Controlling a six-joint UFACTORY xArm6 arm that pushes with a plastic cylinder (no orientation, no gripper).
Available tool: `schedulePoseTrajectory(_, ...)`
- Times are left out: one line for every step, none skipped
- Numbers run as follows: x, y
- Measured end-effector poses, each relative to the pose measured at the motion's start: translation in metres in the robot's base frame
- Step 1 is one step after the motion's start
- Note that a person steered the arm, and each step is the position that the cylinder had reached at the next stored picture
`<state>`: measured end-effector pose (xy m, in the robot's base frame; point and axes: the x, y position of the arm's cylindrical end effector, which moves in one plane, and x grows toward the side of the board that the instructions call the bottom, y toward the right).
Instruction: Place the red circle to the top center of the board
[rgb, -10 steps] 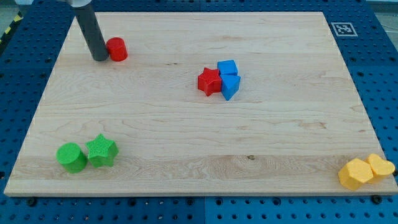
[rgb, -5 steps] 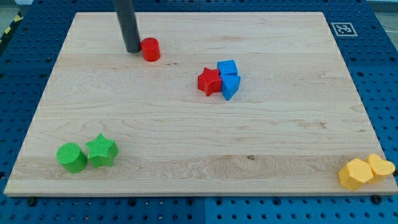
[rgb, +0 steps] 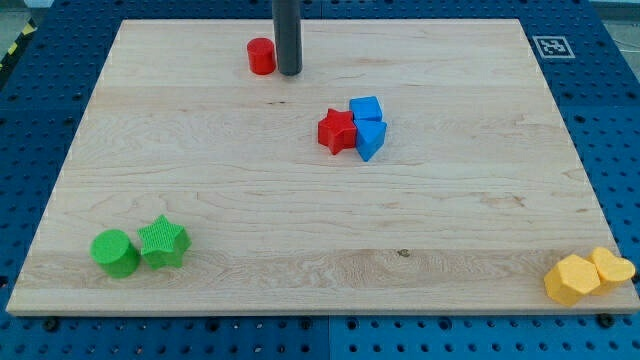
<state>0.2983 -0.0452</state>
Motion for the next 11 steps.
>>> schedulePoseTrajectory(-0.002,0.0)
schedulePoseTrajectory(-0.018,0.0)
schedulePoseTrajectory(-0.004,0.0)
schedulePoseTrajectory(0.032,-0.002)
schedulePoseTrajectory(0.042,-0.037)
schedulePoseTrajectory(0.019,-0.042)
schedulePoseTrajectory(0.004,-0.01)
schedulePoseTrajectory(0.007,0.002)
schedulePoseTrajectory(0.025,-0.028)
schedulePoseTrajectory(0.026,-0.062)
schedulePoseTrajectory(0.004,-0.055)
